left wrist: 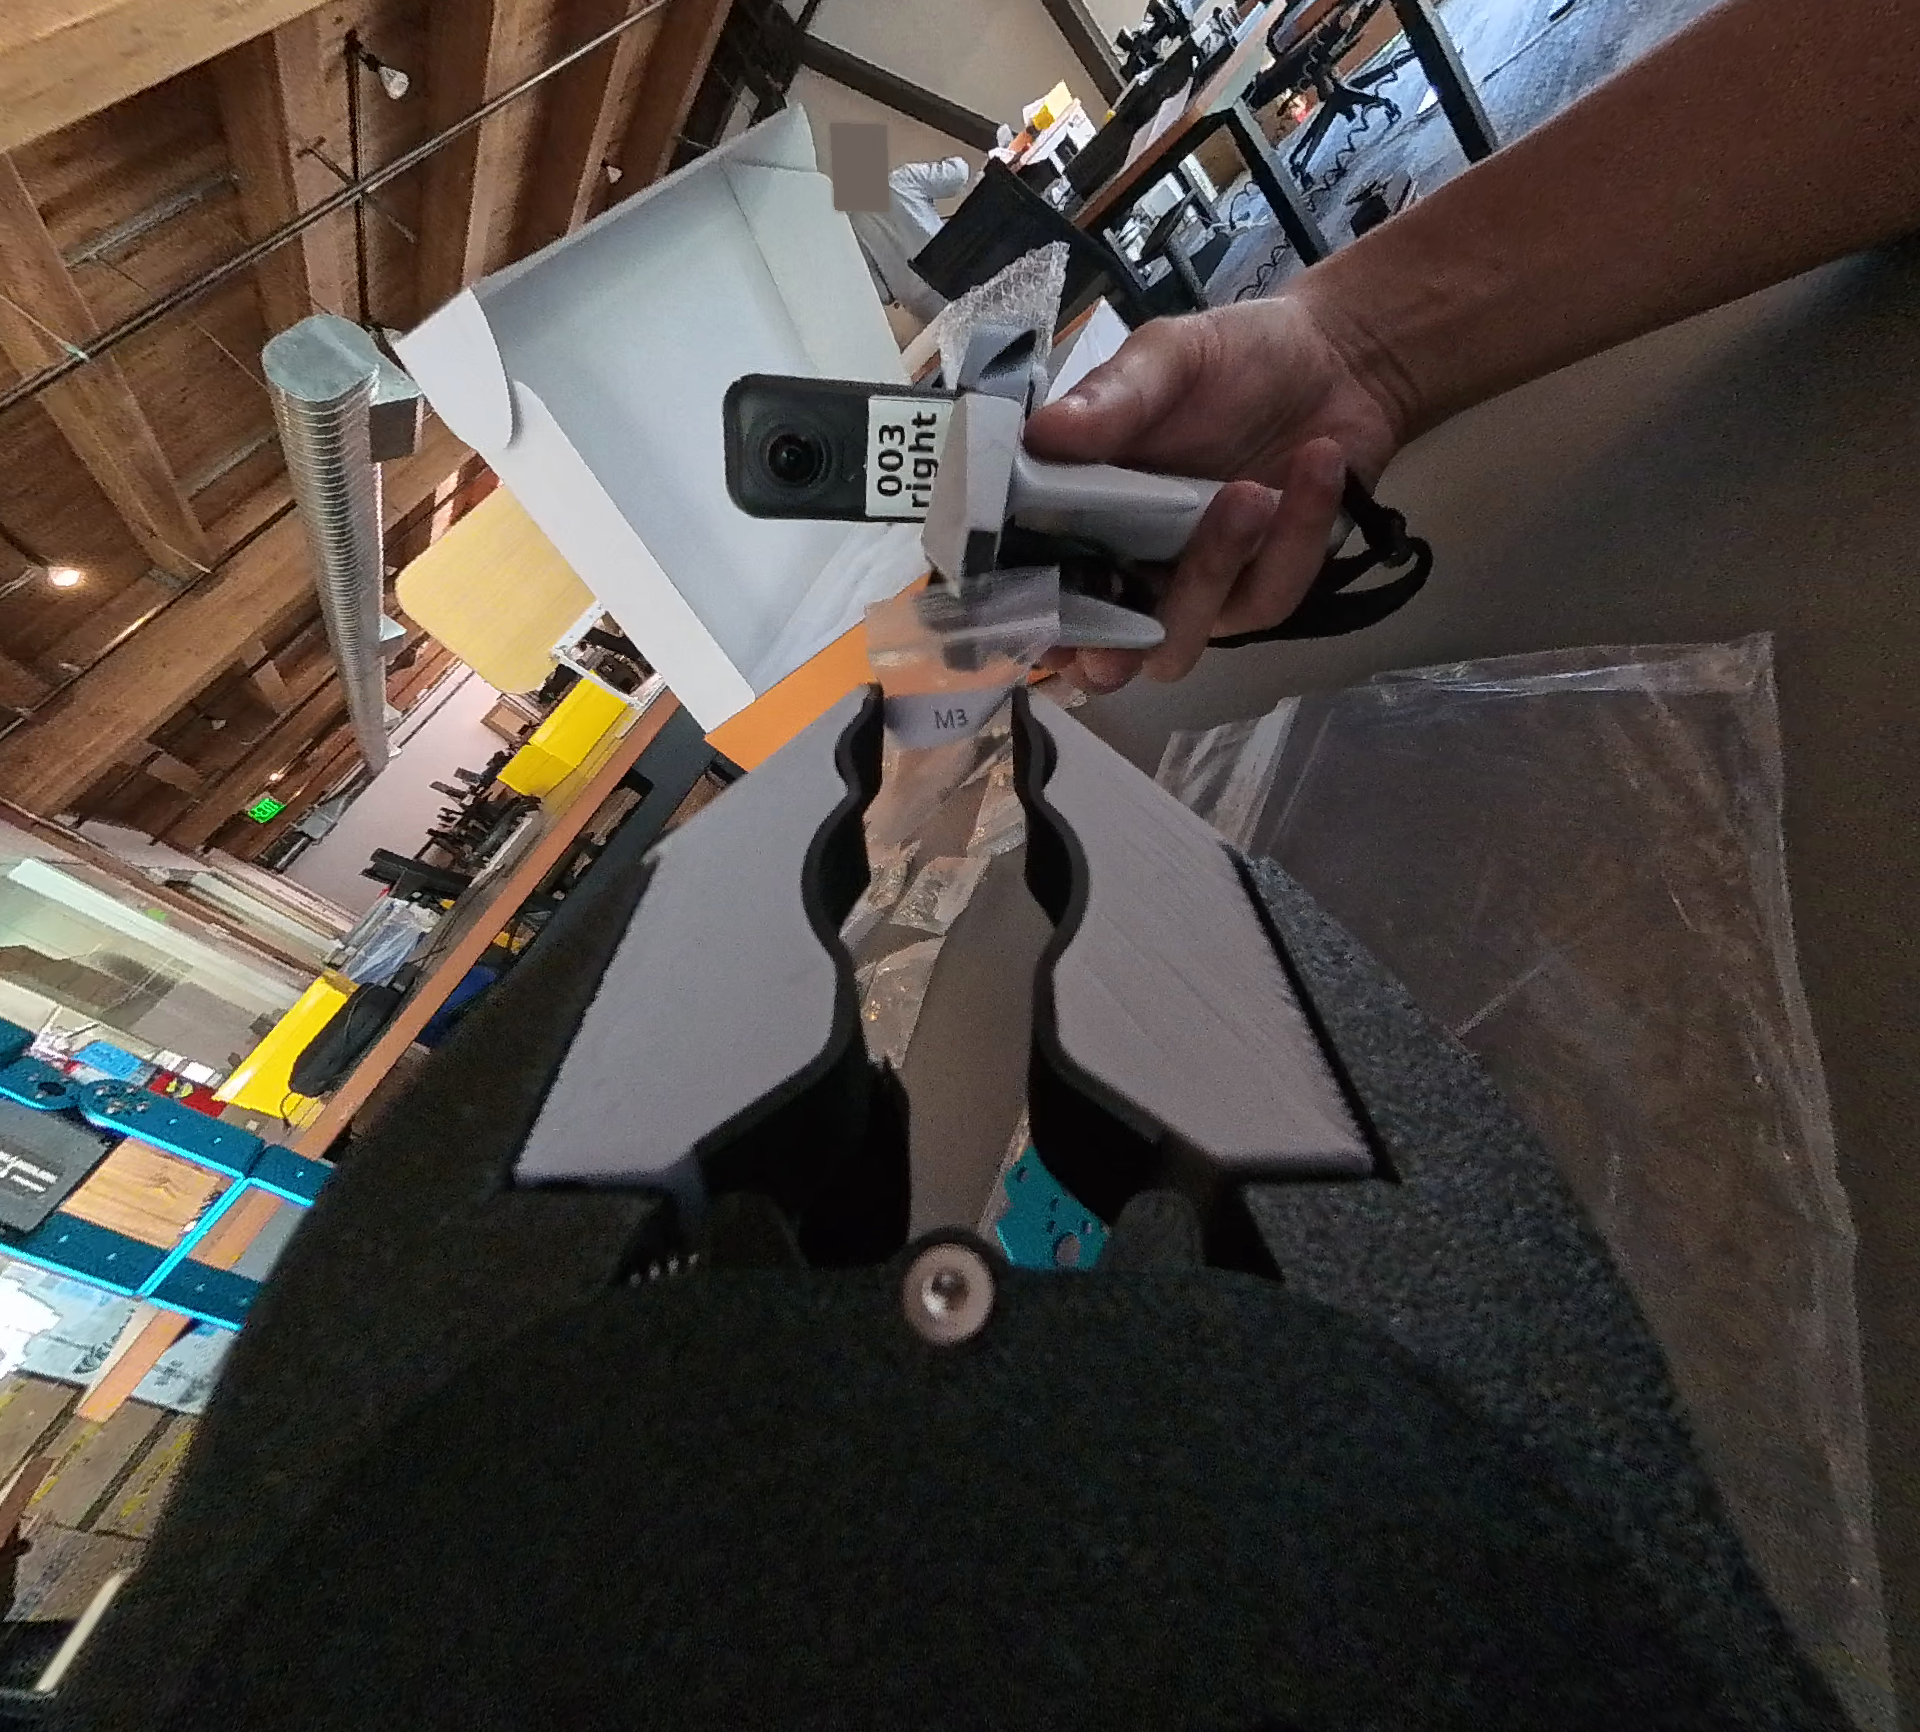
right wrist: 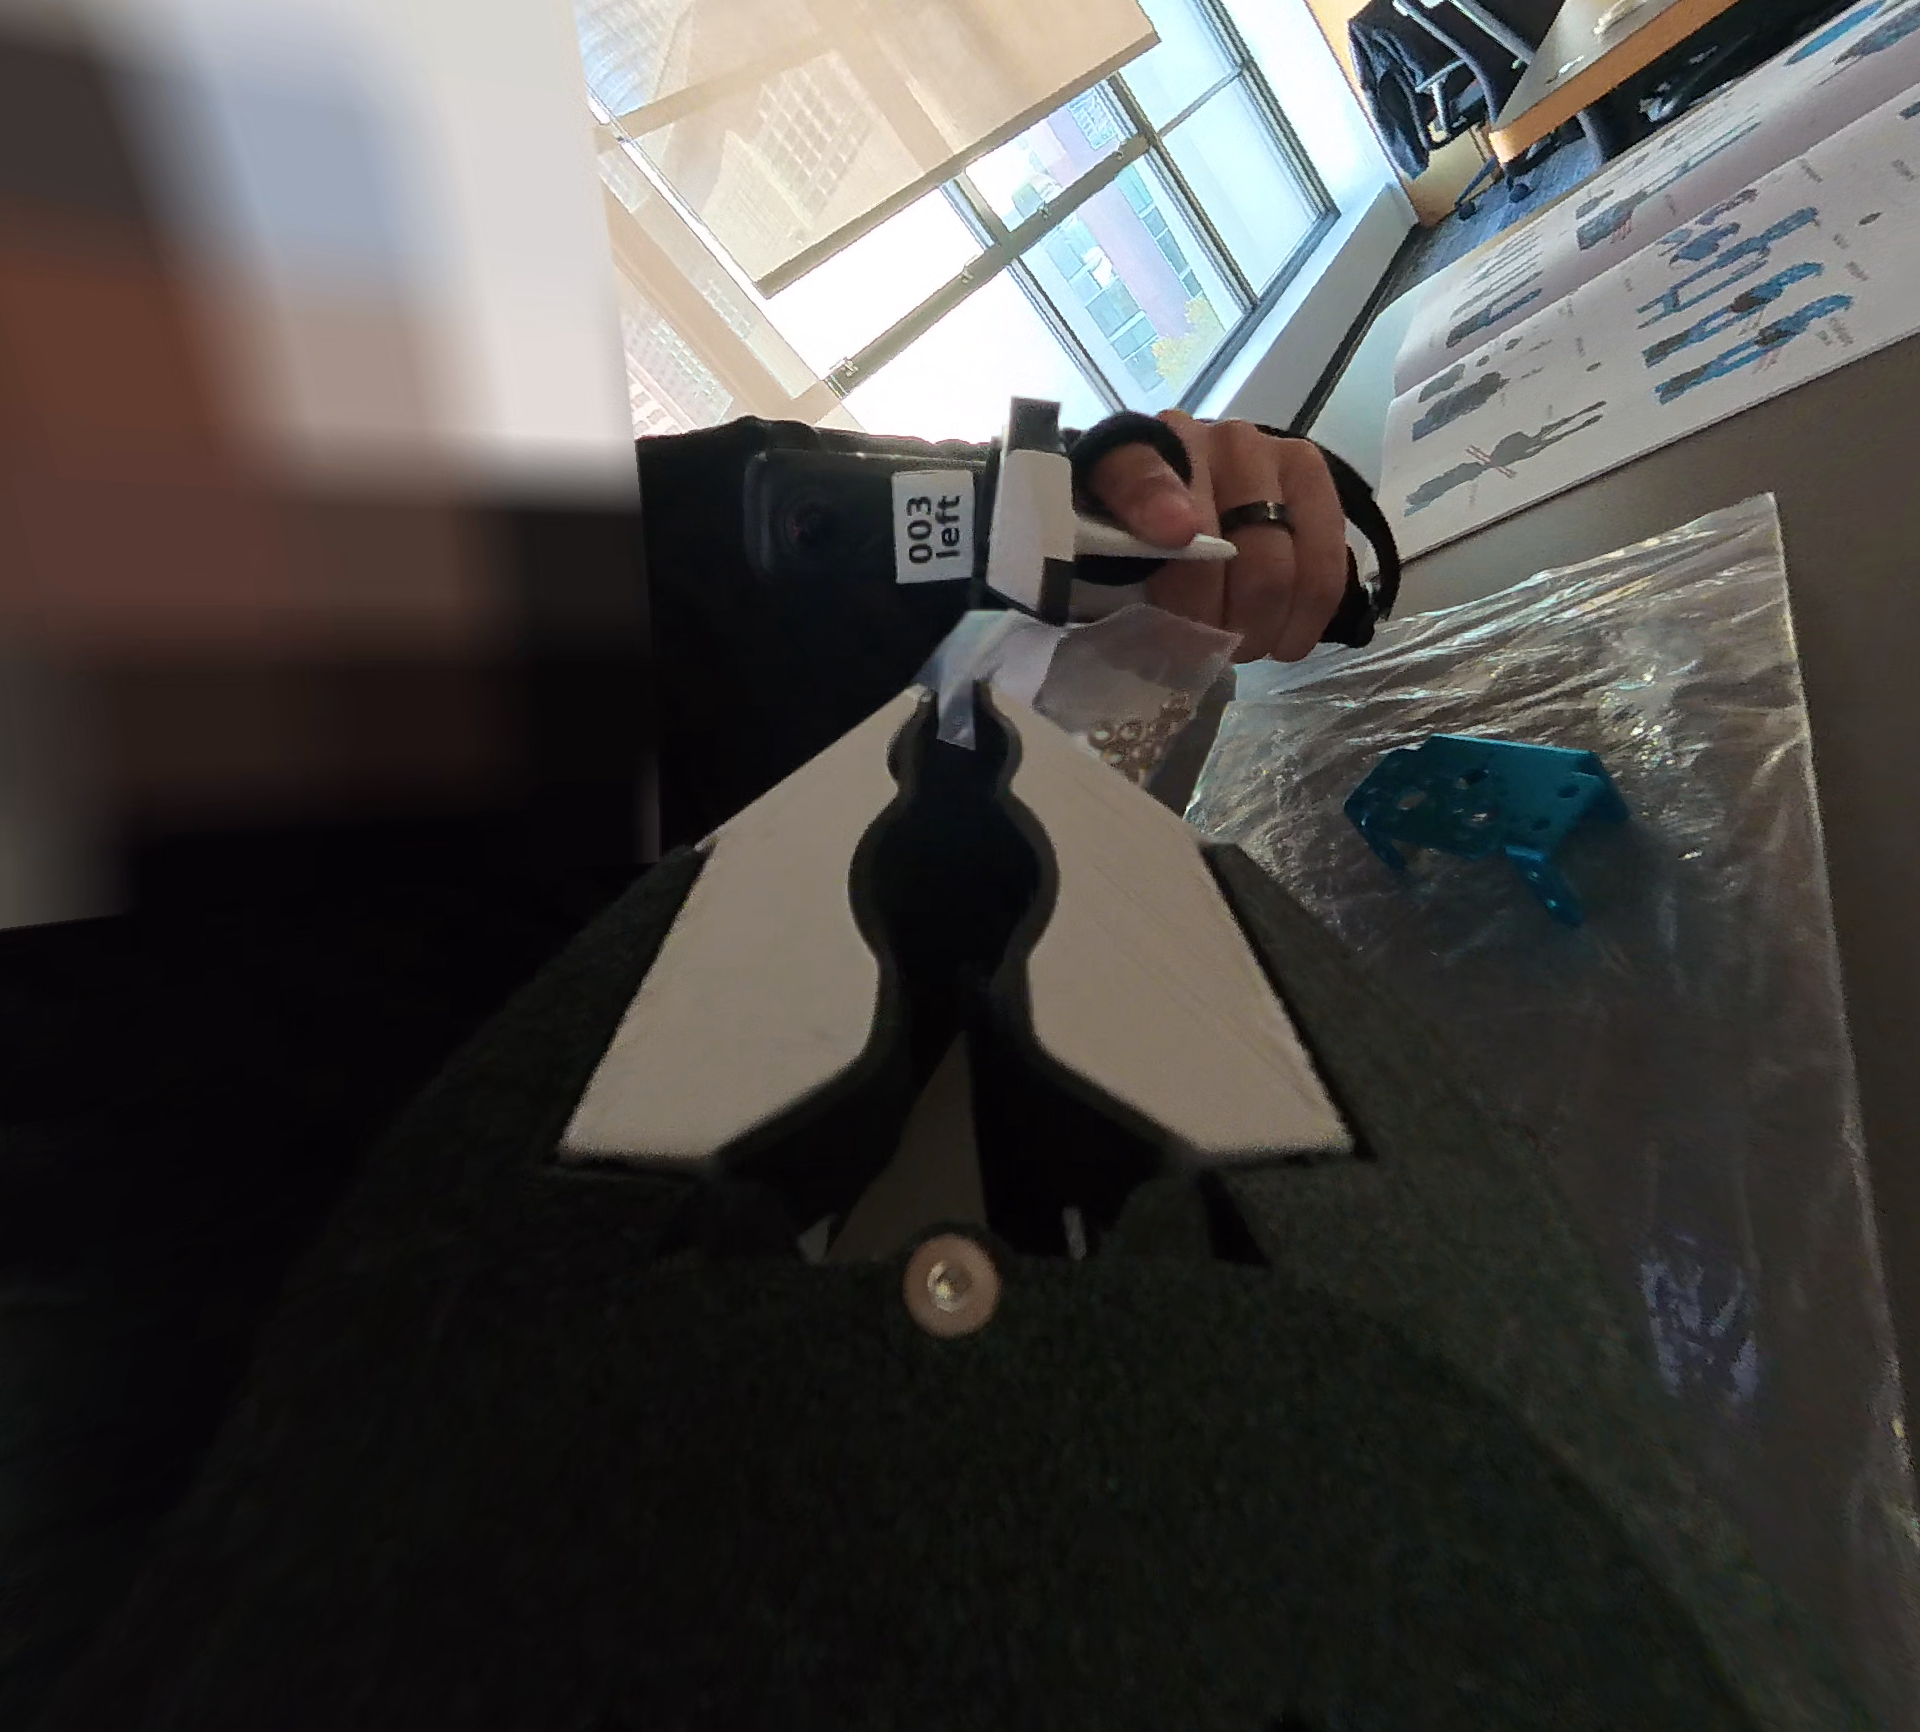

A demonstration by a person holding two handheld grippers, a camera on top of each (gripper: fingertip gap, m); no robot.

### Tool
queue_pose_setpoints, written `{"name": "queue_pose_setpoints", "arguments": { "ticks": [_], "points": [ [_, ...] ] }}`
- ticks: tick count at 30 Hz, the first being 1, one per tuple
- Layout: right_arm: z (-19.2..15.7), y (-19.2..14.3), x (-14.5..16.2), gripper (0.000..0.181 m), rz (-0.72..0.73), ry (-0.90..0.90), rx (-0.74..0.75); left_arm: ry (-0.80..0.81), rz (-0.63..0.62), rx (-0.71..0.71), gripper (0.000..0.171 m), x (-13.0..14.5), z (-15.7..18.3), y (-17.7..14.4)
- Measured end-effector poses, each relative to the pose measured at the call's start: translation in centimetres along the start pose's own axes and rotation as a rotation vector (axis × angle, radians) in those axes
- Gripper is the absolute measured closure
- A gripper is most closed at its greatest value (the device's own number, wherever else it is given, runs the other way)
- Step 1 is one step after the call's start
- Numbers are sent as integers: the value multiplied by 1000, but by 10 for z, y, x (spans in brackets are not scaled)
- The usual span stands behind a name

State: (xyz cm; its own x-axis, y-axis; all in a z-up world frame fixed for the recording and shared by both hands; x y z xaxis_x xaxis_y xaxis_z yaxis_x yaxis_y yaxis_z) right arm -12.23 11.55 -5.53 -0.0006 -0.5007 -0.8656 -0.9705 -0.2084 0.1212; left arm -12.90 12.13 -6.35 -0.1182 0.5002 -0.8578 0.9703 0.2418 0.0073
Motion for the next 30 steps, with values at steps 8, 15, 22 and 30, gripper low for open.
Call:
{"name": "queue_pose_setpoints", "arguments": {
  "ticks": [8,15,22,30],
  "points": [
    [7,1,3,174,-12,11,35,21,-16,-8,147,4,-1,0],
    [16,2,4,174,-18,30,83,226,-68,-64,154,20,-2,4],
    [26,1,3,178,-1,66,126,305,-79,-123,162,24,-6,5],
    [26,2,1,172,24,105,102,483,-70,-214,163,24,-10,3]
  ]
}}
Point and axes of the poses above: each gripper's, where its closed fingertips meet, y out along the fingers, x out of its underside, z = x × y across the jaws, the point moved 1 cm from there along -y, back along the fingers, and after that the axes turned 12 degrees about -y, right-handed, at the moved point
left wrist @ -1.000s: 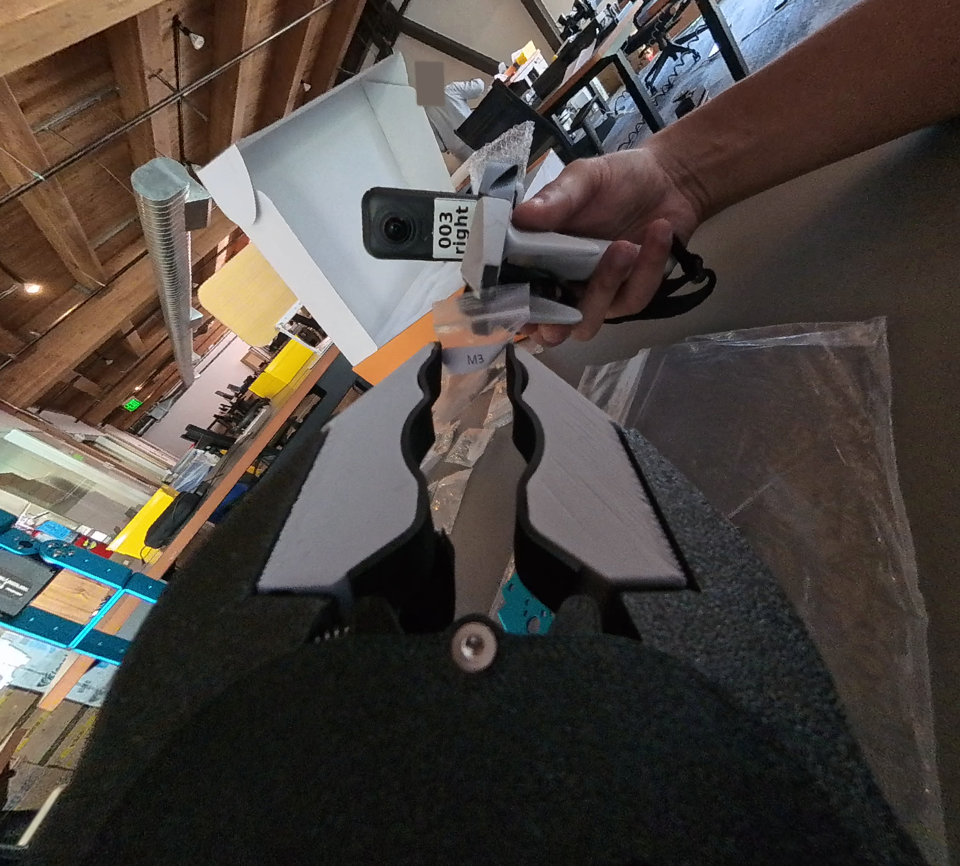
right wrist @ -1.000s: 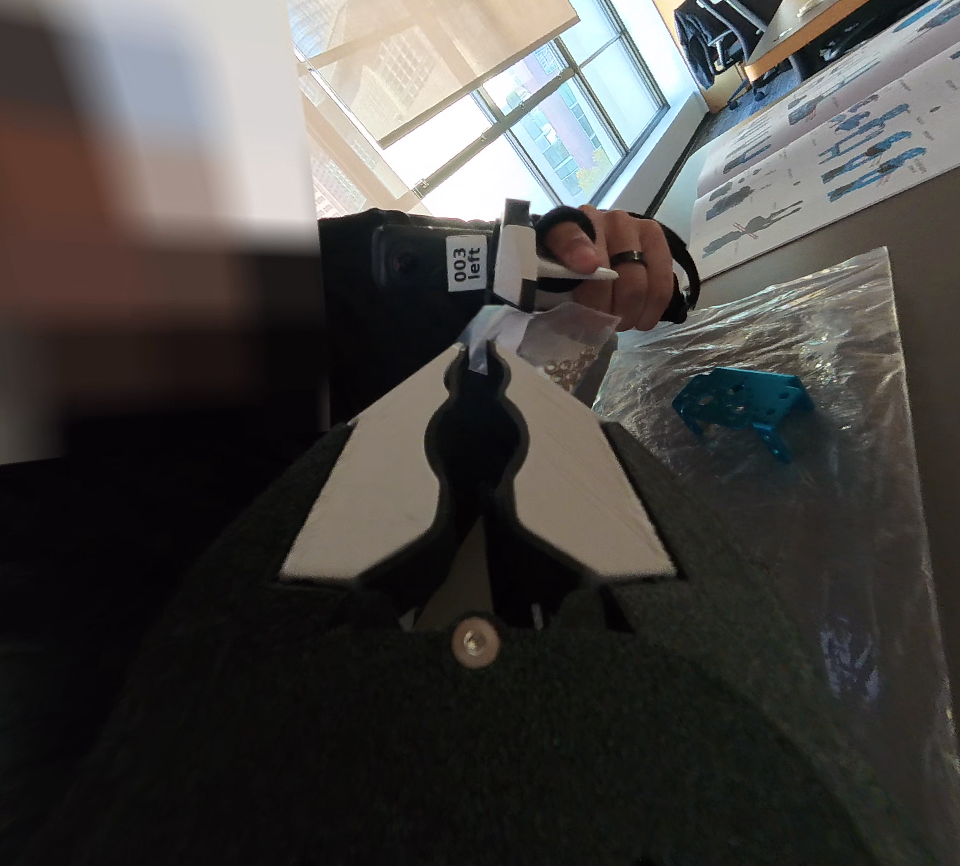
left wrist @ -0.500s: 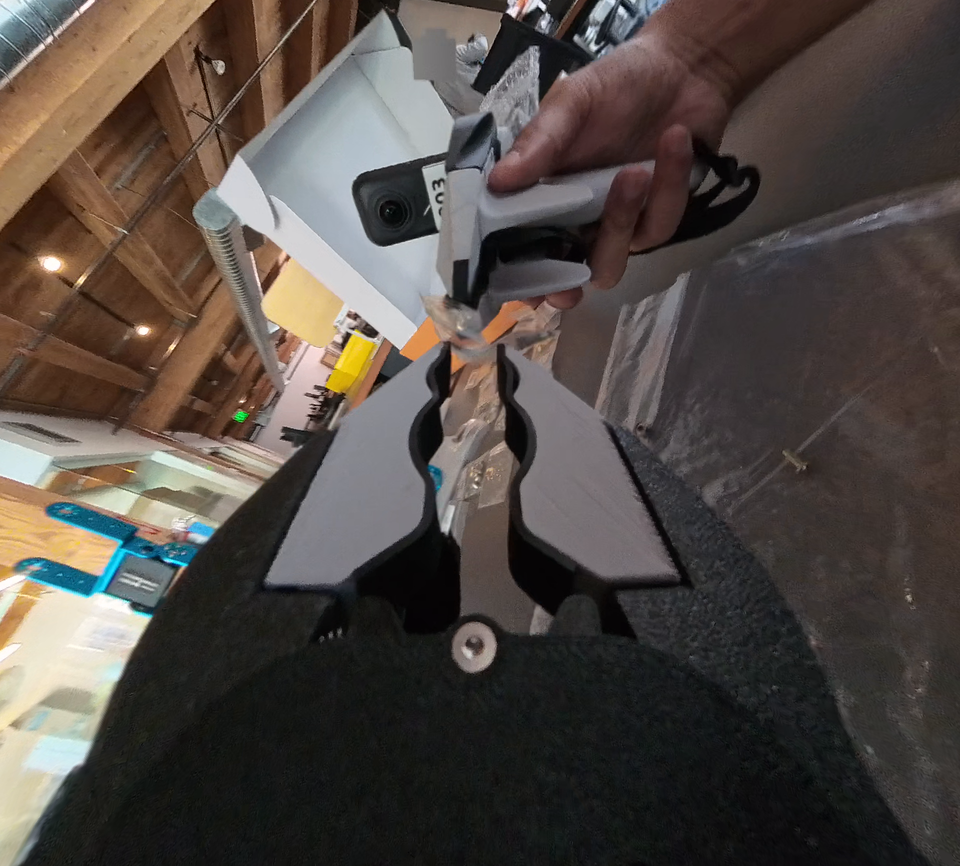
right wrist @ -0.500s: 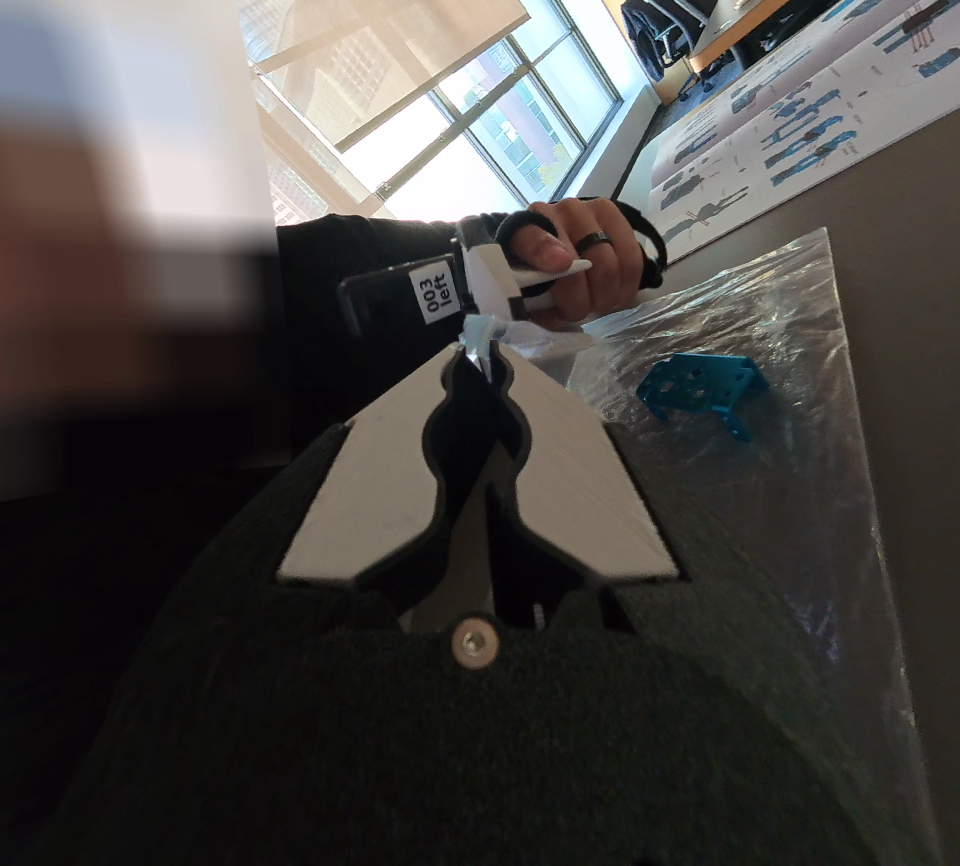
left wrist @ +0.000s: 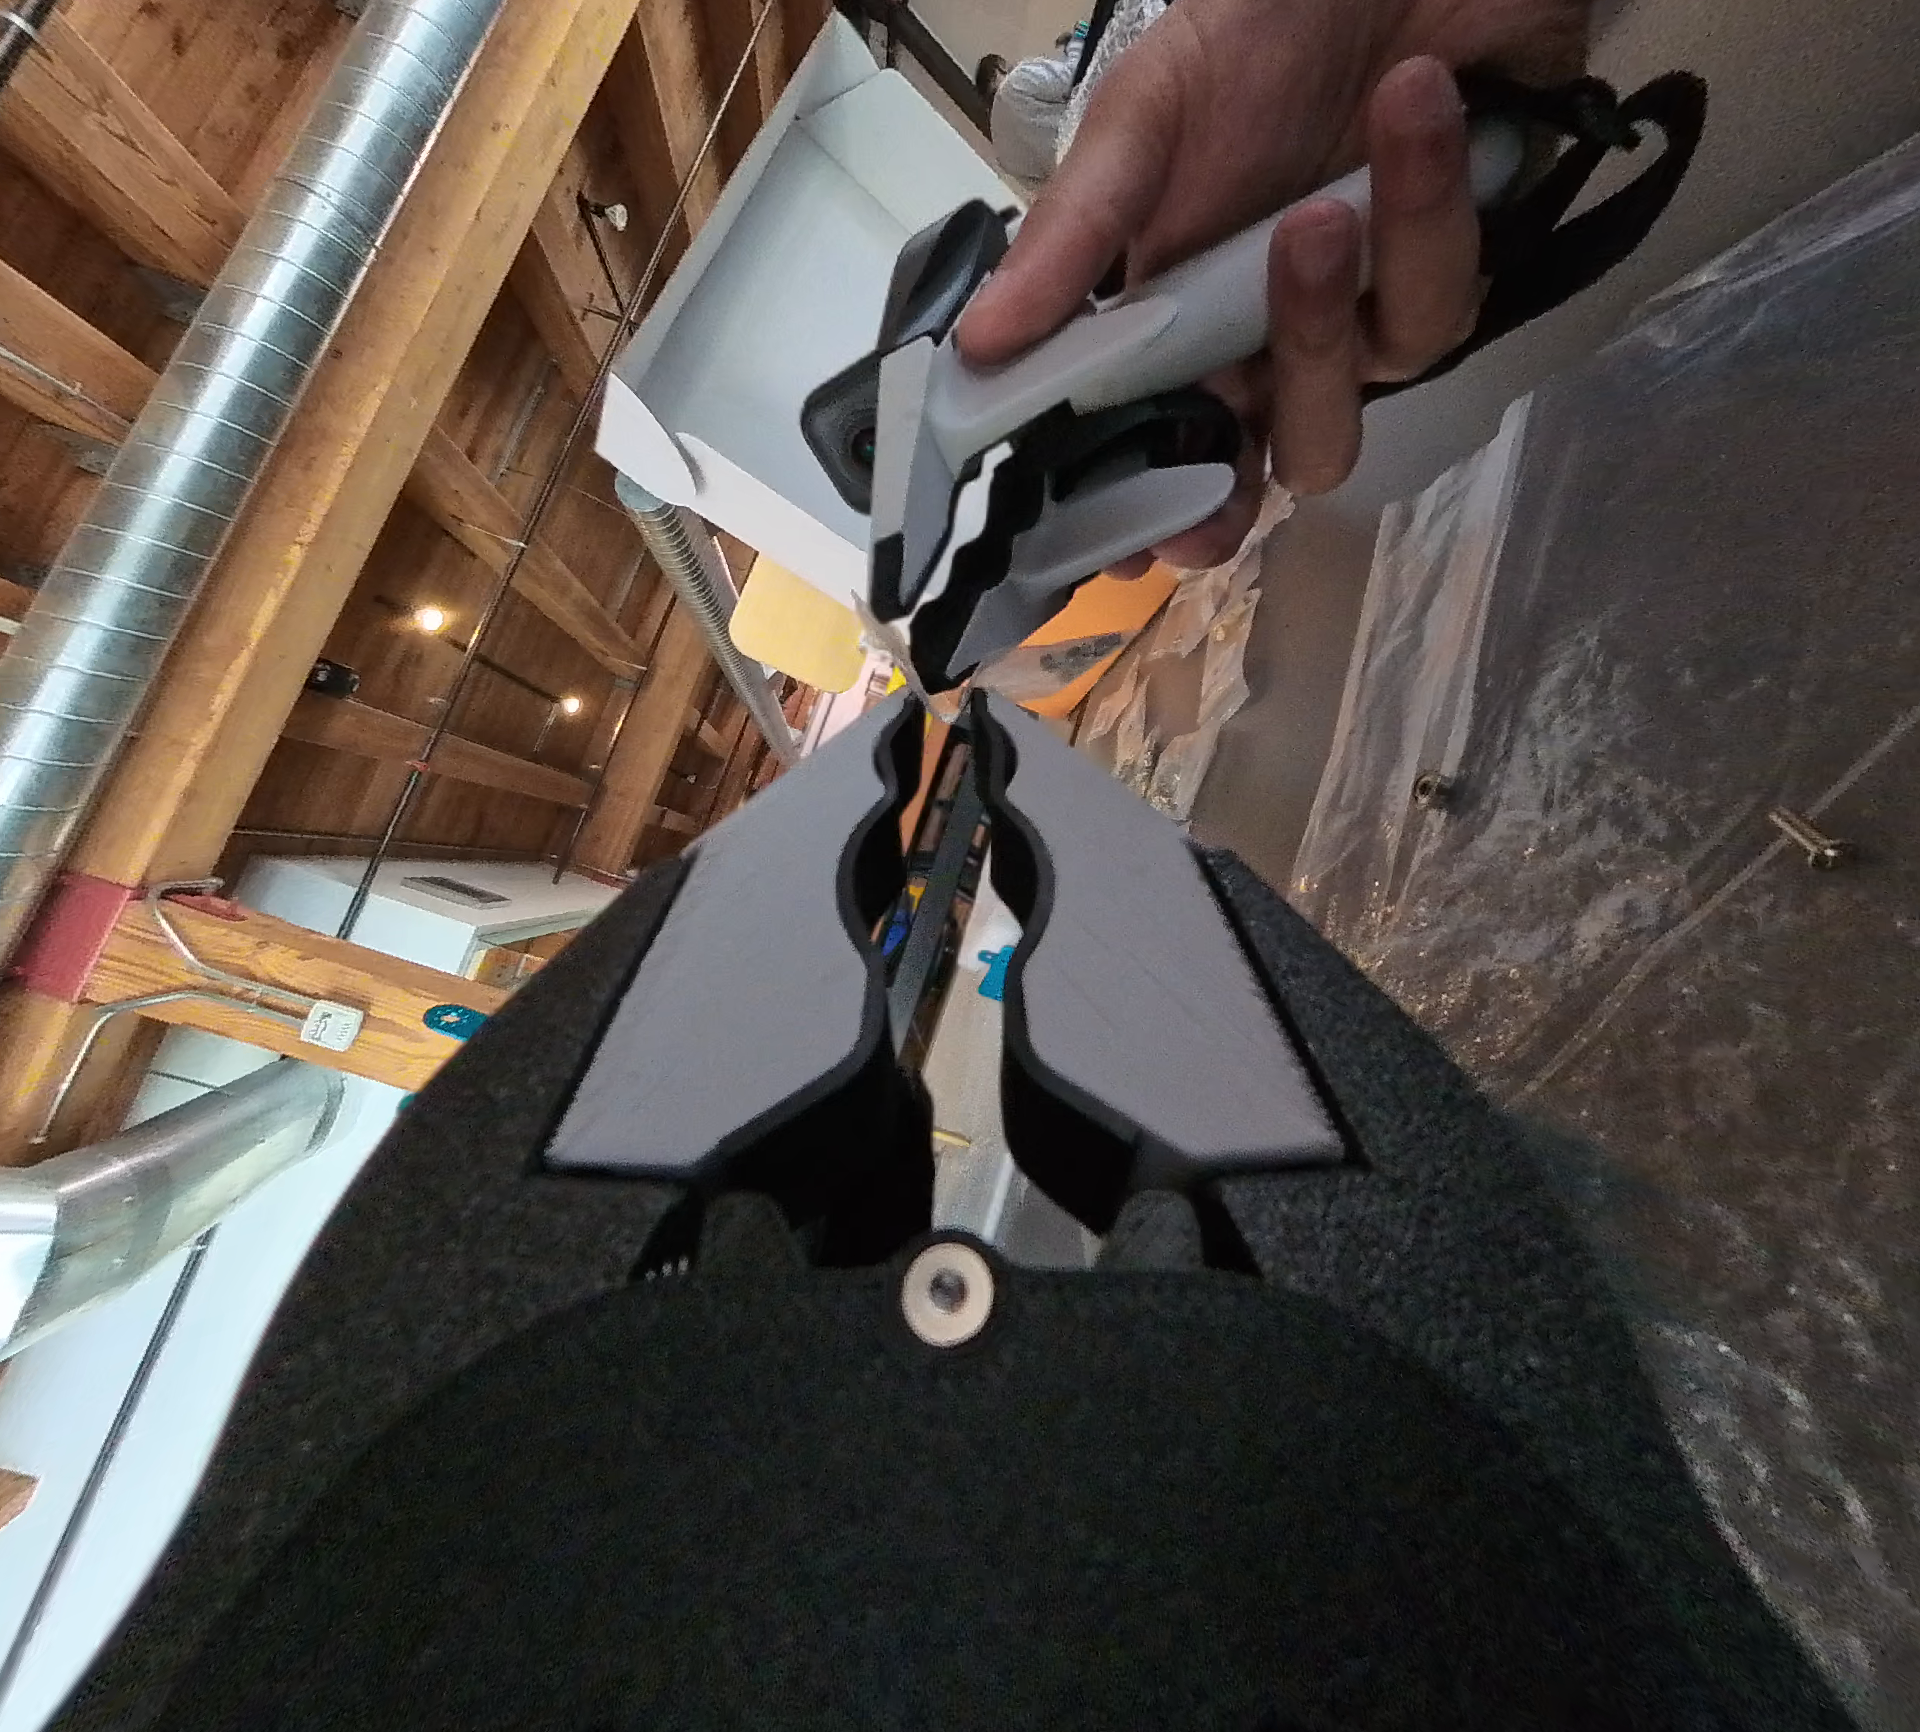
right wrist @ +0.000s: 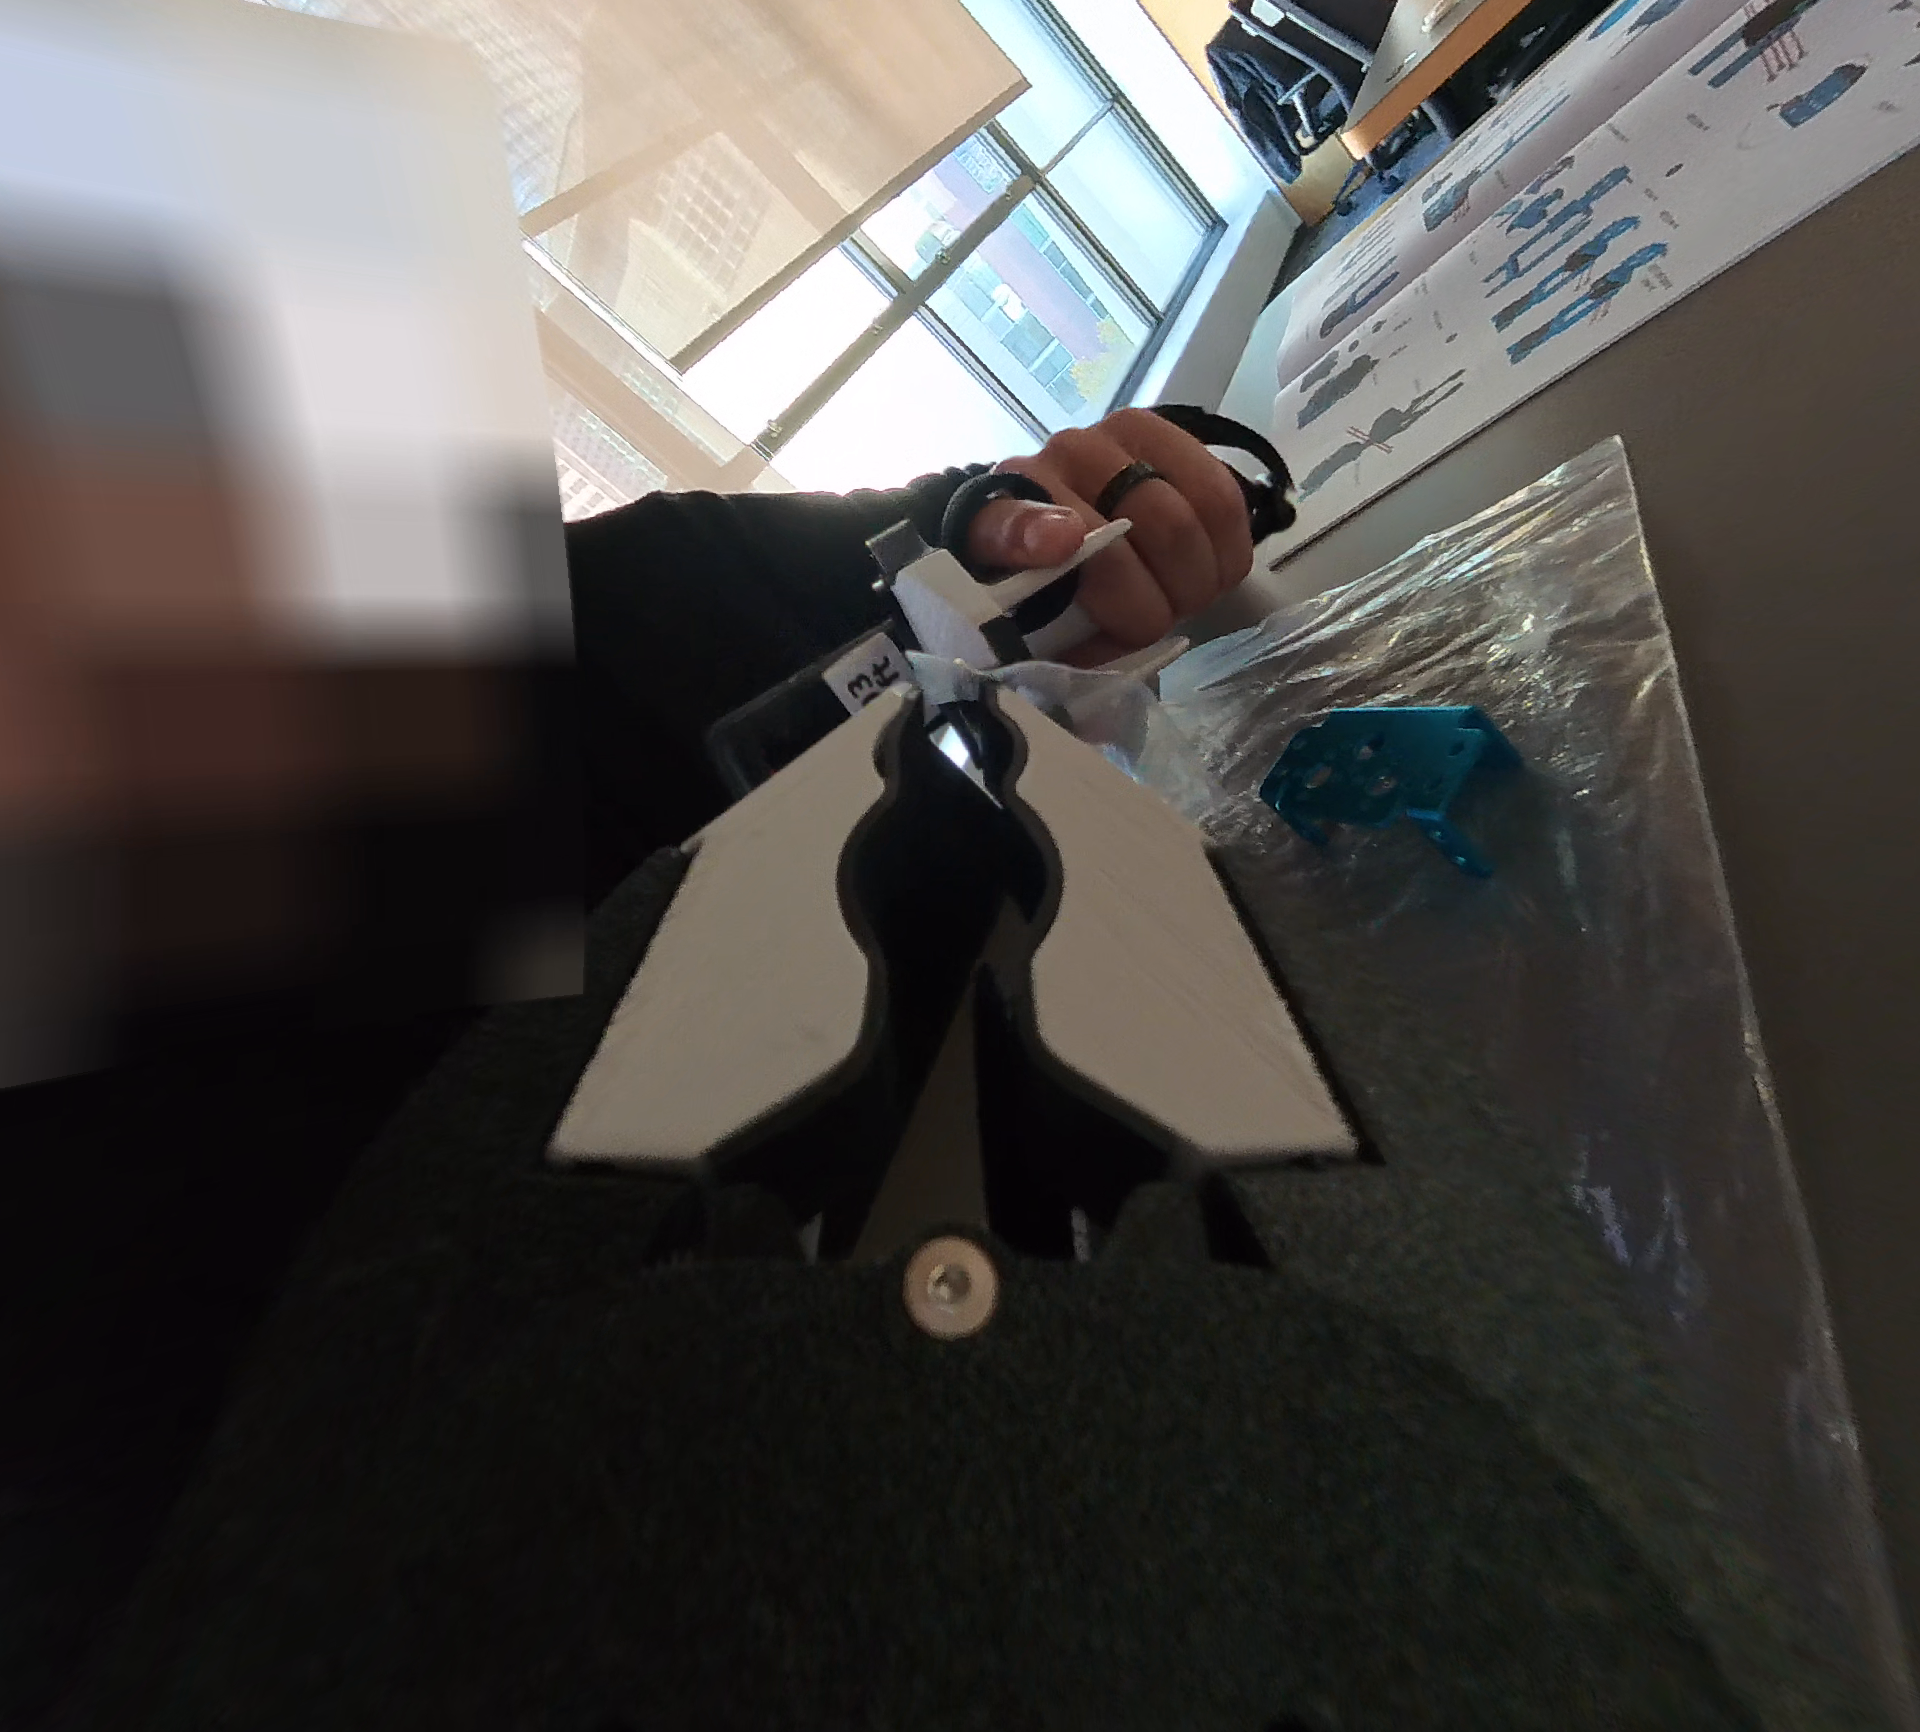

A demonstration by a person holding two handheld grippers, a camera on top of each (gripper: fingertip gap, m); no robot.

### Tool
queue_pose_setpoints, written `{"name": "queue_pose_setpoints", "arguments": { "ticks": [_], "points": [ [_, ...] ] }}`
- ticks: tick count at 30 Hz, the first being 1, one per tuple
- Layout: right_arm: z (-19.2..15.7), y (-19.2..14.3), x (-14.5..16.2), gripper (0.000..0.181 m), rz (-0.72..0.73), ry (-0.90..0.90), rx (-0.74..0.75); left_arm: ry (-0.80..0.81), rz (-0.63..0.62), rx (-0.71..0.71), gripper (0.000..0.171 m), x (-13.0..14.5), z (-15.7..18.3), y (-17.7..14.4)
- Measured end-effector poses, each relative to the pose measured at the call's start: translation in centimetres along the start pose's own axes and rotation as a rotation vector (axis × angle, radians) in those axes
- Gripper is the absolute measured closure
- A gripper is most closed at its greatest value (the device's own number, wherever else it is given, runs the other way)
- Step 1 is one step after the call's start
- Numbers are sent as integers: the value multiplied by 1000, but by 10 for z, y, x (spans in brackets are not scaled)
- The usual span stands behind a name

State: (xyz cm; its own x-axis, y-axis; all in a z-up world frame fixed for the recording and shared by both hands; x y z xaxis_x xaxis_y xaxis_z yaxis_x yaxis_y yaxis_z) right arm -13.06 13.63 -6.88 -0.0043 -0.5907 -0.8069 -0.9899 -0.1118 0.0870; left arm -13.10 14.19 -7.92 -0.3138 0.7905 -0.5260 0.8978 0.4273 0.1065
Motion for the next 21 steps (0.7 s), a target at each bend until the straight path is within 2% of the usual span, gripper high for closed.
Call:
{"name": "queue_pose_setpoints", "arguments": {
  "ticks": [3,8,21],
  "points": [
    [2,1,-1,172,22,34,-16,50,-4,-23,164,2,-2,0],
    [7,1,-1,174,37,76,-17,266,-22,-109,165,7,-2,1],
    [32,-3,0,181,45,104,164,570,-138,-172,166,30,-2,5]
  ]
}}
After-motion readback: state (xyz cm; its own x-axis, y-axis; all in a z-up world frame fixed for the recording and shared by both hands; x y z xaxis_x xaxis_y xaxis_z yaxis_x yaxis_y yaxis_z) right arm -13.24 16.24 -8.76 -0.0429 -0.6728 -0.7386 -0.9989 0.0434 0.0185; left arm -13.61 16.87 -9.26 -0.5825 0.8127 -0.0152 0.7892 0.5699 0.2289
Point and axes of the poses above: each gripper's, where its closed fingertips meet, y out along the fingers, x out of its underside, z = x × y across the jaws, the point moved 1 cm from there along -y, back along the fingers, and after that the axes turned 12 degrees about -y, right-handed, at the moved point
